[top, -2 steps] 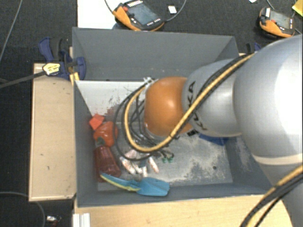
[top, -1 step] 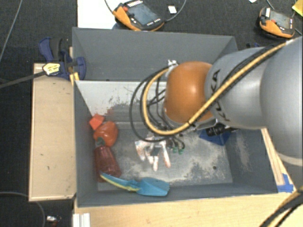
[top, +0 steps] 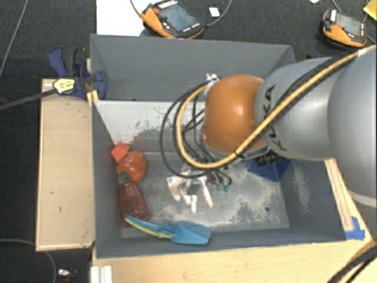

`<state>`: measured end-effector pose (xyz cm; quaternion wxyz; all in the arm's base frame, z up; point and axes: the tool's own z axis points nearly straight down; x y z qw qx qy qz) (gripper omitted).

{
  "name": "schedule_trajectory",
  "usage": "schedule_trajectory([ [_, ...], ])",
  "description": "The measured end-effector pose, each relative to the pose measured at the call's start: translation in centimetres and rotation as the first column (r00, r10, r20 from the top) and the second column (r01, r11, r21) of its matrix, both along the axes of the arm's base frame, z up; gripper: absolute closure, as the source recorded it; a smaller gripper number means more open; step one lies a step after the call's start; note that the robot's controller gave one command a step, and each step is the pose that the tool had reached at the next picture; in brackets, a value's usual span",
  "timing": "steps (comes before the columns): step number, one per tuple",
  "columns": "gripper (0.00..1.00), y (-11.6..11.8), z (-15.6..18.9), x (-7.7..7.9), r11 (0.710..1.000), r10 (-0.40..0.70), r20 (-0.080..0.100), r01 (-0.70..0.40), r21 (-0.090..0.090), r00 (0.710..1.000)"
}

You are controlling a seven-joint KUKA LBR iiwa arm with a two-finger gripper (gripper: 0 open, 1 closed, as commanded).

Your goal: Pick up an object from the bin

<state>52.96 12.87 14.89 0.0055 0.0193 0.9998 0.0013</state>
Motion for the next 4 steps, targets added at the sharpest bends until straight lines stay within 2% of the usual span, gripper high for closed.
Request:
schedule_trajectory([
  [1, 0.0, 2.8, 3.9, -0.7, 0.999, 0.048, 0.004, -0.048, 0.001, 0.999],
  [2, 0.0, 0.9, -0.7, 1.9, 0.999, 0.051, 0.001, -0.051, -0.001, 0.999],
  [3, 0.0, 3.7, 8.5, 1.3, 0.999, 0.049, 0.02, -0.049, 0.008, 0.999],
  [4, 0.0, -0.2, 7.1, 1.0, 0.999, 0.039, -0.007, -0.039, -0.004, 0.999],
])
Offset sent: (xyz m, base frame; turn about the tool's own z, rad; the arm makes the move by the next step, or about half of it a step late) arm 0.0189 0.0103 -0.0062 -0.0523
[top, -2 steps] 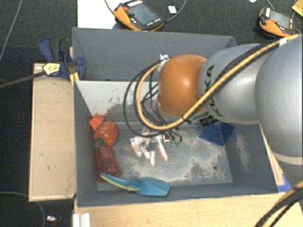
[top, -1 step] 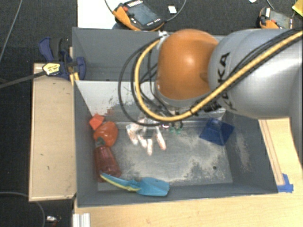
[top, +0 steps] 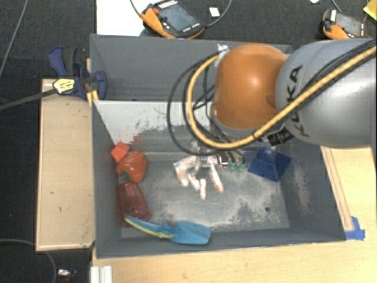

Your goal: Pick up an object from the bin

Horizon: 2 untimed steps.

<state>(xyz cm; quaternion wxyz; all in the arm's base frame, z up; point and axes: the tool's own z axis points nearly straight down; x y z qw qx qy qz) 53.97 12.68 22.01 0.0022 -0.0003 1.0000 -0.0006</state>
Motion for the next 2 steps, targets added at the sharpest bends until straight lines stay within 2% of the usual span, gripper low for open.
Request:
schedule_trajectory([
  [1, 0.0, 2.5, 0.5, 0.8, 0.989, -0.149, 0.023, 0.149, 0.017, 0.989],
  [2, 0.0, 0.1, -2.2, 0.5, 0.999, -0.037, 0.002, 0.037, 0.001, 0.999],
])
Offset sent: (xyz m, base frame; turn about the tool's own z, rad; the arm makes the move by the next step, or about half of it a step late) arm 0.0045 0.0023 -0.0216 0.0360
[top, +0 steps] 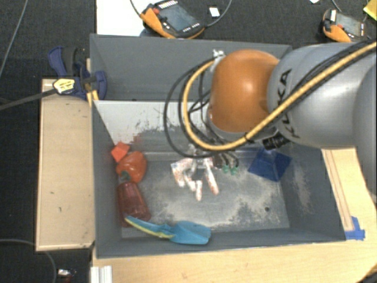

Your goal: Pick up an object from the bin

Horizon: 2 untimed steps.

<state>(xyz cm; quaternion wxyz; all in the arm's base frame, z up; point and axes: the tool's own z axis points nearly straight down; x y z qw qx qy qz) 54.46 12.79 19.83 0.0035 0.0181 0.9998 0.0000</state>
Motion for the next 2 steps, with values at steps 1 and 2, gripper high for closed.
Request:
schedule_trajectory([
  [1, 0.0, 3.7, 5.7, 1.9, 0.997, -0.074, 0.027, 0.074, 0.018, 0.997],
  [2, 0.0, 1.6, -5.7, 1.4, 1.0, 0.029, 0.012, -0.029, 0.006, 1.0],
])
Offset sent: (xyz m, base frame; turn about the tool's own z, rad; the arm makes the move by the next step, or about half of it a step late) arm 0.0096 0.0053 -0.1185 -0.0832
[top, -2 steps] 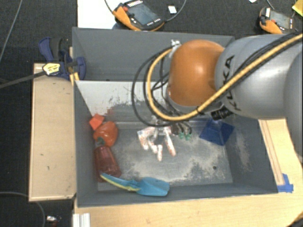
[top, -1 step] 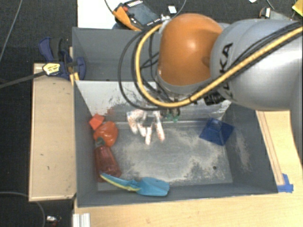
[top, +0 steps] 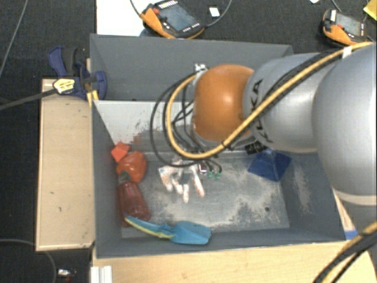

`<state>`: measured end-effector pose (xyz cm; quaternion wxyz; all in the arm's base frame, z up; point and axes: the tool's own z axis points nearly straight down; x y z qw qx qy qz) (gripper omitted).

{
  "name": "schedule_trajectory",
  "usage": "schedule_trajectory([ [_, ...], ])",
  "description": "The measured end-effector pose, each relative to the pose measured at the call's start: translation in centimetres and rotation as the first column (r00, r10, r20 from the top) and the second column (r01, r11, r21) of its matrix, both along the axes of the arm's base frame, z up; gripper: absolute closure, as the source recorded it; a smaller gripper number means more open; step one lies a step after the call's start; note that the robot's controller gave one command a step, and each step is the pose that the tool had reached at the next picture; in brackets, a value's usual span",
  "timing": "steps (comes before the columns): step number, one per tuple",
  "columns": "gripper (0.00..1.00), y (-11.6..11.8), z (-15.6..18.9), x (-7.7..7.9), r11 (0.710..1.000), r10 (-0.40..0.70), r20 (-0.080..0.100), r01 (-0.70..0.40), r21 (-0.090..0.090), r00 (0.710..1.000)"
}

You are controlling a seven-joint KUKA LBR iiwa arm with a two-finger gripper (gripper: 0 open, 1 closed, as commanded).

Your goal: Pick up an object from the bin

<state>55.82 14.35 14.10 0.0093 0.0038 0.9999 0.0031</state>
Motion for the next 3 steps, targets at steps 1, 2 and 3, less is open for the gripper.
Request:
schedule_trajectory([
  [1, 0.0, 2.1, 1.4, 1.0, 1.0, -0.015, 0.013, 0.015, 0.007, 1.0],
  [2, 0.0, -0.3, 3.4, -0.2, 0.999, 0.034, -0.003, -0.034, -0.003, 0.999],
  [3, 0.0, 2.3, 10.9, 1.8, 1.0, -0.022, 0.023, 0.021, 0.011, 1.0],
])
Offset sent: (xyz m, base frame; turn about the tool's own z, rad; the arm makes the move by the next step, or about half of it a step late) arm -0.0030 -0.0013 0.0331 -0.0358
